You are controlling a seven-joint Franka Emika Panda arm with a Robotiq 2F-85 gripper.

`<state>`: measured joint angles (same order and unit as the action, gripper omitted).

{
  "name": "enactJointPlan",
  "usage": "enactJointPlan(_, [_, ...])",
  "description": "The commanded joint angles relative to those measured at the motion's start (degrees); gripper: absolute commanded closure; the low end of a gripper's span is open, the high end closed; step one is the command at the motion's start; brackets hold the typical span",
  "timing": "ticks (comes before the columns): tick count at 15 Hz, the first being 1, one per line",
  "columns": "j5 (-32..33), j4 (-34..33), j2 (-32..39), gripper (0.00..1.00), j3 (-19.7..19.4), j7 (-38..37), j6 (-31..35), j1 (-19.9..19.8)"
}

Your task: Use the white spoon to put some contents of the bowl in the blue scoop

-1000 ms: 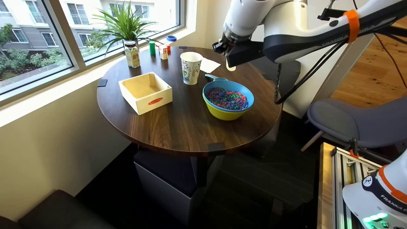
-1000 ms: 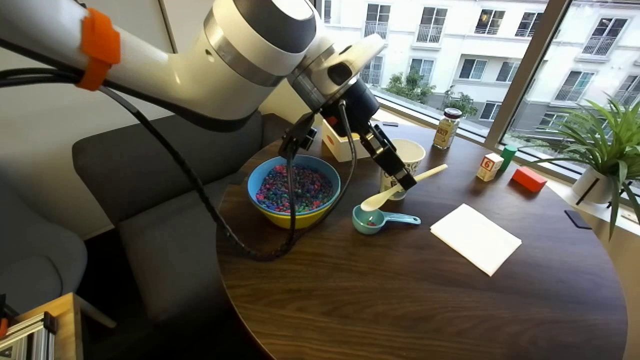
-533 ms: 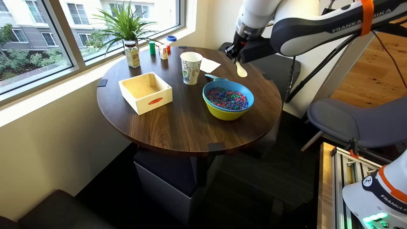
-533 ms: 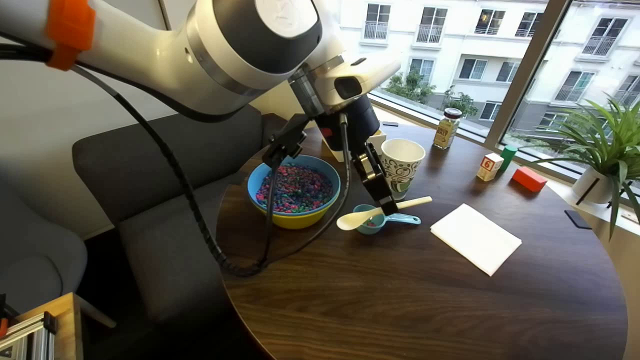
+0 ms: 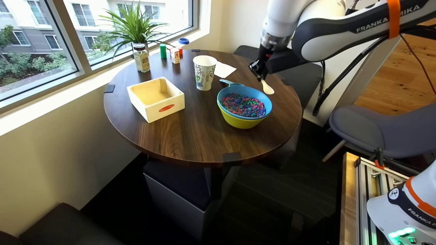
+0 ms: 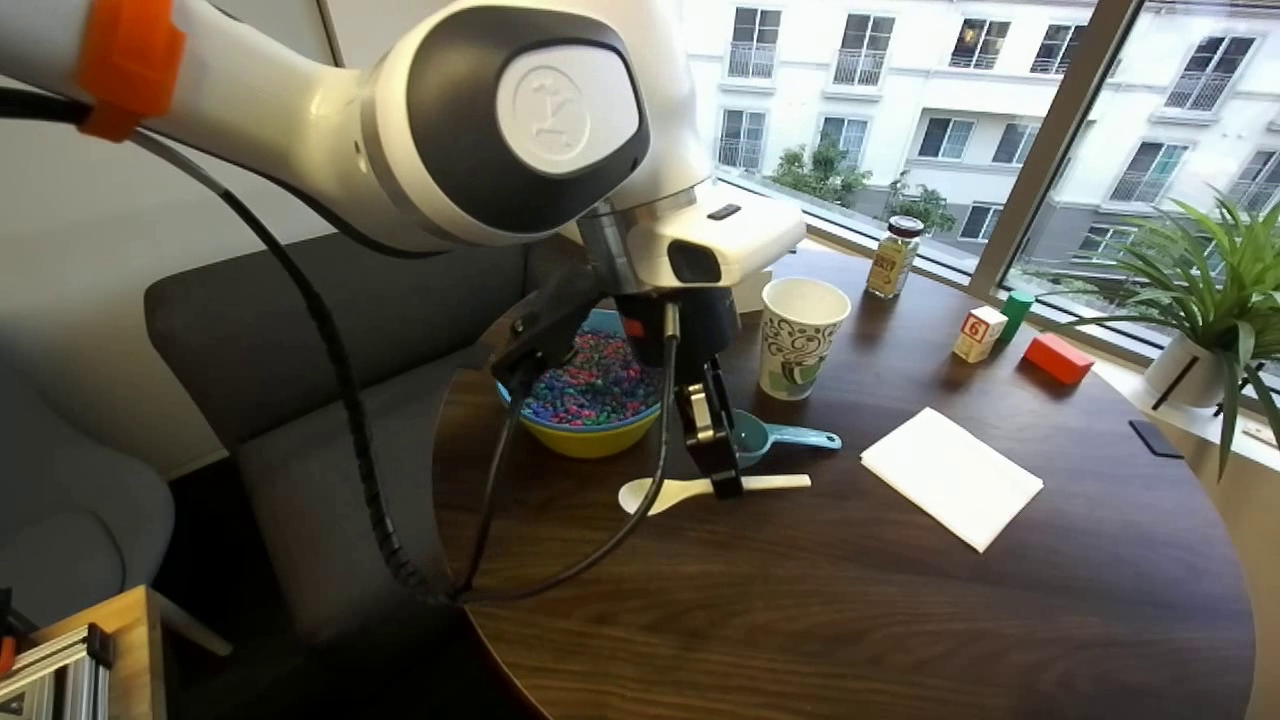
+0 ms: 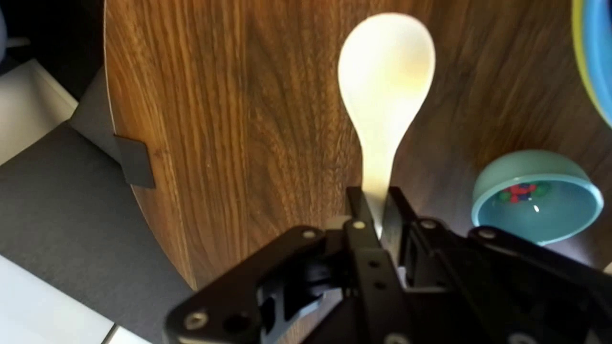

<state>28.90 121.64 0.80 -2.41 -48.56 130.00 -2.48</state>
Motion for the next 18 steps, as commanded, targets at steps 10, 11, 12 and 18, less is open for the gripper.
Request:
enactJointPlan(10, [-4.95,3.53,0.23,0.97,-2.20,1.23,-0.58,-1.73])
enactJointPlan(11, [-5.26,3.57,0.37,0.97,-2.28,0.98,-0.36,-1.76])
enactJointPlan(12, [-5.64,3.47,0.61,0.97,-2.31,0.82,-0.36,-1.75])
enactJointPlan(18, [-6.33,3.33,2.01,0.97,-2.49,-0.19,0.33,-1.68])
